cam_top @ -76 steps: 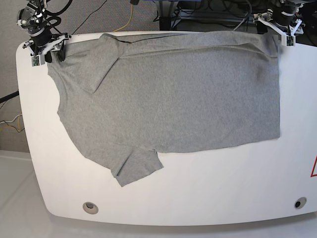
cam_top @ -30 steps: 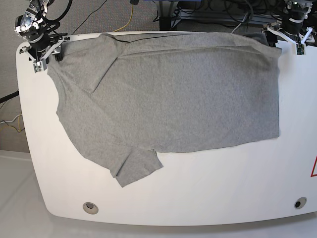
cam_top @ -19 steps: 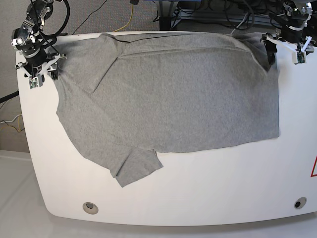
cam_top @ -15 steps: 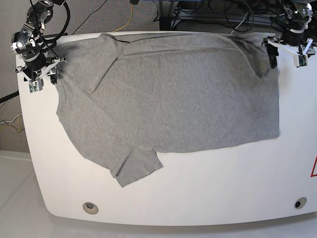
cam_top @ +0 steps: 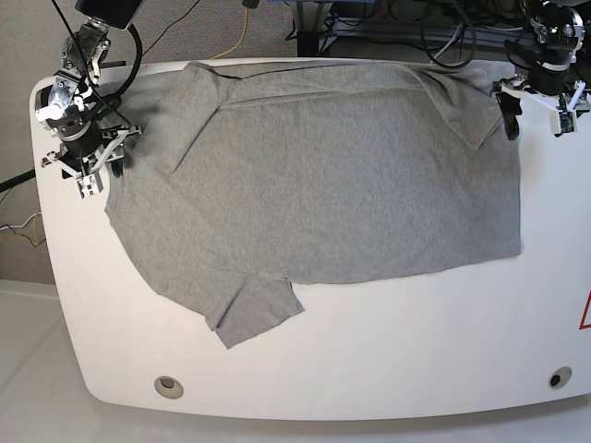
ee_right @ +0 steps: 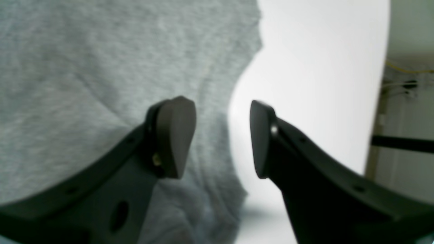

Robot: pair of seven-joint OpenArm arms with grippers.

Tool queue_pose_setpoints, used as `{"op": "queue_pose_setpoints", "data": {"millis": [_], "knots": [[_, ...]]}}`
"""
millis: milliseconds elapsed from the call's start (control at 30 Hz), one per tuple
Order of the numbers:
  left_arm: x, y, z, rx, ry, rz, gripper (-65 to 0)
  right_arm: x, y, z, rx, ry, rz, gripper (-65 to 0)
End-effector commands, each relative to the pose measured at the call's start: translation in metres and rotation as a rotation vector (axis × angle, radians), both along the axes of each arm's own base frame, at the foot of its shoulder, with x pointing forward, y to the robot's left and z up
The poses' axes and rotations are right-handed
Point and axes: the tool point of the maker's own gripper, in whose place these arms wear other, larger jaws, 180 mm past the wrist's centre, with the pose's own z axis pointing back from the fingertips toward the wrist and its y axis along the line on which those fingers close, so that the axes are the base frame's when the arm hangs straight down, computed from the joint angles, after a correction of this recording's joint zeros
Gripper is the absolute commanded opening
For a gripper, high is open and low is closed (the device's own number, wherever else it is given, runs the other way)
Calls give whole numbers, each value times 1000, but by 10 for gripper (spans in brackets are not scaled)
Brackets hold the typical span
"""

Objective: Fold the T-shirt properly
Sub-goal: 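Move both open grippers away from the shirt toward its sides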

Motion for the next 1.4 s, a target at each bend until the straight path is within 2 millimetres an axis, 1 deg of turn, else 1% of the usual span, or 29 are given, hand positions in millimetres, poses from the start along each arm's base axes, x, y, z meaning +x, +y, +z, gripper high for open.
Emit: {"op": "queue_pose_setpoints", "data": {"millis": [0,100,167,267,433,500,567,633,767,900,1033,1133,1167,1233,1300,1367], "knots": [[3,4,12,26,-32,-10,-128,10,-8,17,-27,-50,-1,-367],[6,9,16,46,-34,-22,-128,11,-7,18,-27,-52,2,-367],[8,10,17,47,-36,-24,-128,16,-7,22,-28,-67,4,-367],[17,10,23,51,-64,-22,-128,19,-9,25,-32,-74,2,-367],[24,26,38,78,-111,18,-128,21,-10,27,-39,-71,1,-367],[30,33,46,93,-136,29,-128,29,-12,33,-44,-78,-5,-367],[36,39,54,114,-146,28,-128,33,-13,35,-48,-75,-11,-367],[40,43,57,124,-140,28,-128,35,-15,38,-52,-74,-15,-367],[52,51,65,135,-130,38,-128,45,-20,49,-68,-97,-15,-367],[63,63,78,149,-139,66,-128,55,-20,59,-68,-128,-15,-367],[72,64,86,150,-162,74,-128,70,-7,65,-73,-142,33,-367],[79,66,91,175,-169,77,-128,79,-3,71,-90,-149,63,-367],[83,64,93,186,-171,72,-128,81,0,69,-87,-142,75,-367],[92,61,91,207,-158,61,-128,87,5,67,-89,-131,100,-367],[100,60,82,225,-124,55,-128,96,10,62,-76,-117,116,-367],[107,62,72,225,-97,57,-128,103,9,60,-76,-105,125,-365]]}}
